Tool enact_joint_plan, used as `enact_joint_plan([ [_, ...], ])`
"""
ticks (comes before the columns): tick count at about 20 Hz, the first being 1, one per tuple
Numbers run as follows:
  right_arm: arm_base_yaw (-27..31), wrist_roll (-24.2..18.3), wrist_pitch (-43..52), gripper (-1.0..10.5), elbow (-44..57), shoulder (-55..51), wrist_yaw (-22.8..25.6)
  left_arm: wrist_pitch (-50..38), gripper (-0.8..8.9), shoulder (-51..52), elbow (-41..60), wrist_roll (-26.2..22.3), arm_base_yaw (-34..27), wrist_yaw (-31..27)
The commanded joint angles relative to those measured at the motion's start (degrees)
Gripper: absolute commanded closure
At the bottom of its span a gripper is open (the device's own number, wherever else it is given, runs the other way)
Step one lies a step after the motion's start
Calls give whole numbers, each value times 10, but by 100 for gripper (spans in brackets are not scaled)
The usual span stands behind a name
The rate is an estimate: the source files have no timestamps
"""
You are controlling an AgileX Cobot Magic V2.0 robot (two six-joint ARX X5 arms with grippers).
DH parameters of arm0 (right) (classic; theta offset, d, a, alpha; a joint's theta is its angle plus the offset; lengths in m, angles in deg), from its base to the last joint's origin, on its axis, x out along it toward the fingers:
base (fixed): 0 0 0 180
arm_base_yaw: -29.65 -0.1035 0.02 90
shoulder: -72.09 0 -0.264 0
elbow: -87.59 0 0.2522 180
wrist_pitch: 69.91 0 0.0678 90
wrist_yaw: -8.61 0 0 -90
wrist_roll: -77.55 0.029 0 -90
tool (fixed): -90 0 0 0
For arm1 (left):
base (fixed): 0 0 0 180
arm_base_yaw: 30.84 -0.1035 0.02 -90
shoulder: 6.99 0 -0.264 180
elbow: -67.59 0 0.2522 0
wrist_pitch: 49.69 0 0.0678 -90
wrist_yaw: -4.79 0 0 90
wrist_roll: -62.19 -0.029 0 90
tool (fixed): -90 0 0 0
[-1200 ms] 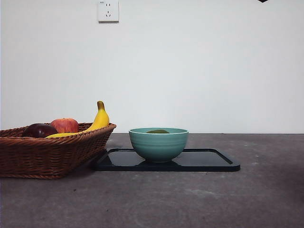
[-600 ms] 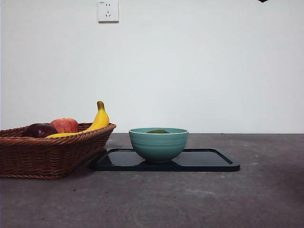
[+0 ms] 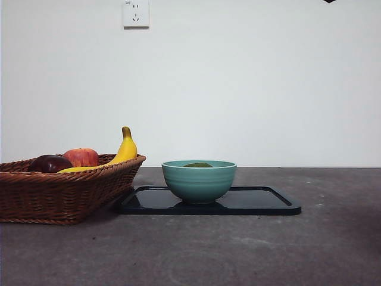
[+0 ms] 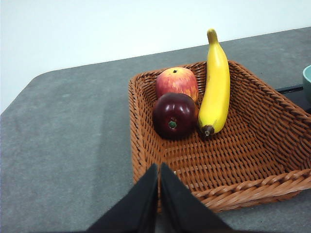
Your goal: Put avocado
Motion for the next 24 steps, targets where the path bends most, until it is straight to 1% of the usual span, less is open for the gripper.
enact_joint_plan([
  [1, -6, 6, 6, 938, -3, 4, -1, 5, 807, 1, 12, 3, -1, -1],
  [12, -6, 6, 6, 938, -3, 4, -1, 5, 807, 1, 12, 3, -1, -1],
  [14, 11, -24, 12, 938, -3, -5, 15, 5, 807, 1, 12, 3, -1, -1],
  [16, 63, -41, 45, 938, -2, -22, 18, 5, 807, 1, 12, 3, -1, -1],
  [19, 182, -42, 138, 938, 26, -74, 16, 5, 807, 1, 12, 3, -1, -1],
  [22, 306, -59, 232, 938, 94, -144, 17, 5, 807, 1, 12, 3, -1, -1],
  [24, 372, -67, 308, 938, 162, -192, 17, 5, 807, 1, 12, 3, -1, -1],
])
